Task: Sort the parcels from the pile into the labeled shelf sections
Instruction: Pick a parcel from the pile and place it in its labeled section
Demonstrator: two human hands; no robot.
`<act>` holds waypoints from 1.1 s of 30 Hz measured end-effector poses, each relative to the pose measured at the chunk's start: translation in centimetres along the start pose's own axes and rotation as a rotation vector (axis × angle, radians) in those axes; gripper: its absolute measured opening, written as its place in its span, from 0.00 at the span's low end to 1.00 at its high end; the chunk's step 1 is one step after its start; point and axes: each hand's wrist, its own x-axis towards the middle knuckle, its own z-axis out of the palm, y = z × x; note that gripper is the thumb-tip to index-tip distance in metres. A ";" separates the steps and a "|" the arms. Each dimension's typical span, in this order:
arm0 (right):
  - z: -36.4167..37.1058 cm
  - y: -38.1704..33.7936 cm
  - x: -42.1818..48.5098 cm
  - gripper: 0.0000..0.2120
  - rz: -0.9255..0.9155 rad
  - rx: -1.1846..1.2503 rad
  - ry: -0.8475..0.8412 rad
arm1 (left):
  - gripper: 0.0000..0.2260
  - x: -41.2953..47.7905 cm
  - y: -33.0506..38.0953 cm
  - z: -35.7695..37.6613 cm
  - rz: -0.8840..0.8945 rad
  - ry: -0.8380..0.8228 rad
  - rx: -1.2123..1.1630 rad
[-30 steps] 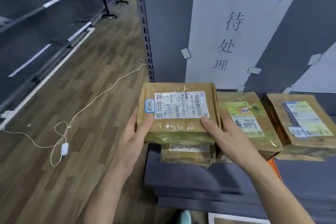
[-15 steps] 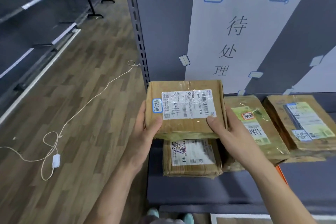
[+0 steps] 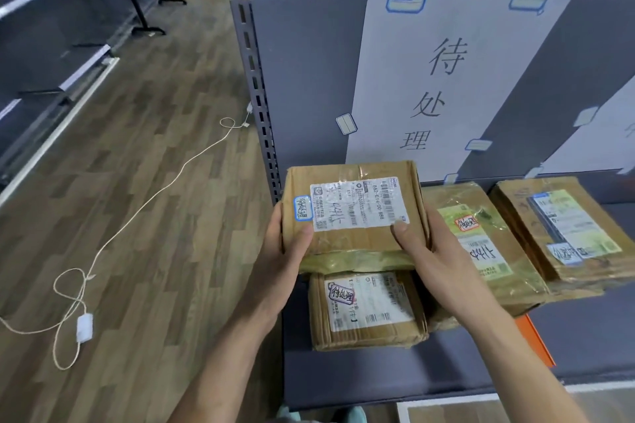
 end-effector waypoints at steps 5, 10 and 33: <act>0.3 0.1 1.0 0.24 -0.011 0.037 0.020 | 0.15 1.1 -0.9 0.8 -0.092 0.111 0.052; 1.2 -0.1 0.6 0.21 -0.067 -0.091 0.066 | 0.14 1.1 -2.0 0.6 -0.119 0.138 0.064; 3.0 6.8 -7.3 0.29 -0.429 -0.711 -0.219 | 0.28 2.0 -1.3 3.3 -0.222 0.358 0.014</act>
